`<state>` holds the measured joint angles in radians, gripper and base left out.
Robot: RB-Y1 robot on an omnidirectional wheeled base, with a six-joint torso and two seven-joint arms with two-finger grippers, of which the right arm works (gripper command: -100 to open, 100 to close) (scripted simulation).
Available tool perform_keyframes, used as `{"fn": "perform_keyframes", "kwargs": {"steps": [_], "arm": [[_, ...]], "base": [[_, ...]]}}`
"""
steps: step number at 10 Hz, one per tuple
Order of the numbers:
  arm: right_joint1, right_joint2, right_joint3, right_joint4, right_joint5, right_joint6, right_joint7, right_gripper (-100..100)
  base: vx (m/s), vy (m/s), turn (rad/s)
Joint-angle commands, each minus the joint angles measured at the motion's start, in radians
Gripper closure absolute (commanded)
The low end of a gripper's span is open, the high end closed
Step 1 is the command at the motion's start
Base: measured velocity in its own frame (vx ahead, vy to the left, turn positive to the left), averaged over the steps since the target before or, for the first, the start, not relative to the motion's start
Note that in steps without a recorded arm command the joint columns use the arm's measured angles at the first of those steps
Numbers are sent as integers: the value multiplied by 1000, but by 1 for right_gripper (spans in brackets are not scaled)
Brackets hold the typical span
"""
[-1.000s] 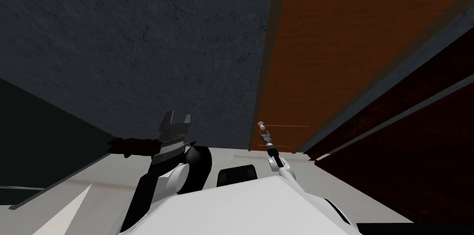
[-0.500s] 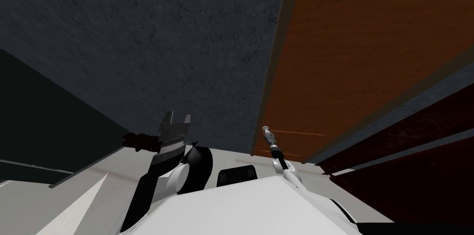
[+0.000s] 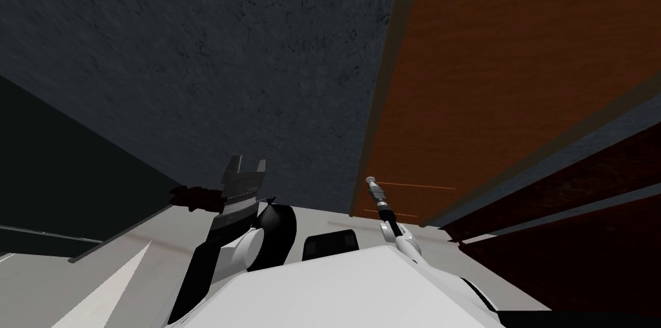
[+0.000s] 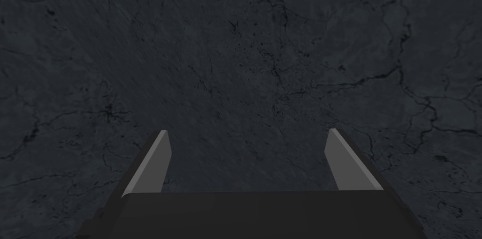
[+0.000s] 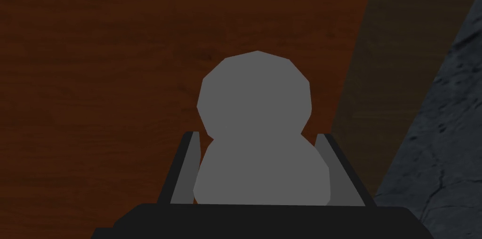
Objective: Pull the door open
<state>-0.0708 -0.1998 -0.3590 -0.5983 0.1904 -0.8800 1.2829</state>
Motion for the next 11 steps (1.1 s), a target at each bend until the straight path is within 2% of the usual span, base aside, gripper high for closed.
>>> {"fn": "perform_keyframes", "kwargs": {"steps": [1, 2, 11], "arm": [[0, 4, 2, 1, 1, -1, -1, 100], [0, 4, 2, 1, 1, -1, -1, 100], [0, -6, 28, 0, -50, 2, -200, 100]], "base": [[-6, 1, -2], [0, 0, 0], [-23, -10, 29]]}}
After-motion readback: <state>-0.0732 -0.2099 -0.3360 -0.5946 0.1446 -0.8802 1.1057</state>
